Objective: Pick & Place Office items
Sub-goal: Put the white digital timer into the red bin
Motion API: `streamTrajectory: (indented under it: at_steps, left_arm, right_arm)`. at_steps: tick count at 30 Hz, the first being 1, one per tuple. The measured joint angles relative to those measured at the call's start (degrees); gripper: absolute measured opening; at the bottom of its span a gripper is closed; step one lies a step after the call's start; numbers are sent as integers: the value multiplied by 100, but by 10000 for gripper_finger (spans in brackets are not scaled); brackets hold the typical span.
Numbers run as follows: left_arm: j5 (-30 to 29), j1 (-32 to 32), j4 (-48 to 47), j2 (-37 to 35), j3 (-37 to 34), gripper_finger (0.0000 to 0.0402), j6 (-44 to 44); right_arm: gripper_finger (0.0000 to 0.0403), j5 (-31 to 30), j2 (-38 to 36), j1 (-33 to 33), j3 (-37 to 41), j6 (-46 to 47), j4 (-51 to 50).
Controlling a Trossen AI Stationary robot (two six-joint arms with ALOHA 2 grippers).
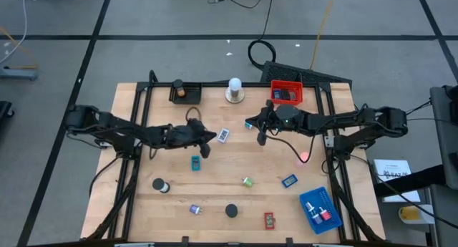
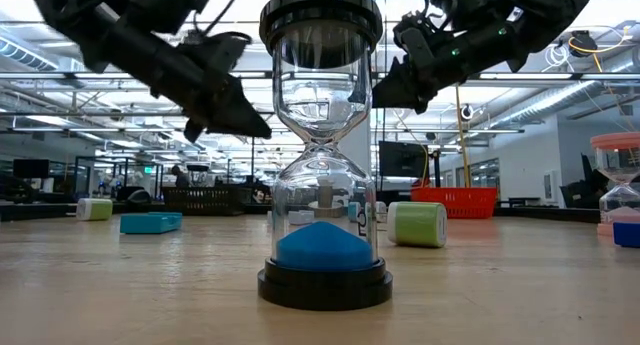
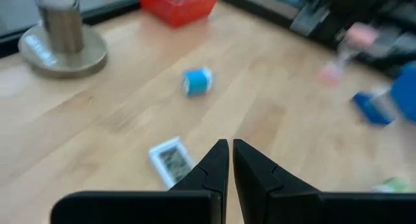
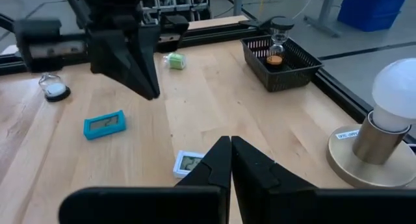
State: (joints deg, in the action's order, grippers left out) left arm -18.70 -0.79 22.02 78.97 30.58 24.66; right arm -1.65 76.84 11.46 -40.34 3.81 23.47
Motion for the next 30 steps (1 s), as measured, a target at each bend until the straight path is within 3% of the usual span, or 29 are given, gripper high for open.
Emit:
streamTrajectory:
  at_steps: [7,12,17,22,30]
  left_arm:
    - [-216,-53,-1893,221,980,26,730]
    - [305,-51,-2050,597,1220,26,996]
    - [145,-50,-2061,1157,1553,33,1066]
    - [16,18,-2256,1680,1954,92,1187]
    - [-299,87,-2625,2369,2338,236,1417]
  right_arm:
    - [4,4,0,-2,0,-2,30]
    - [4,22,0,-4,0,0,78]
    - [4,24,0,-4,0,0,77]
    - [4,24,0,-4,0,0,161]
    - [4,25,0,-4,0,-1,160]
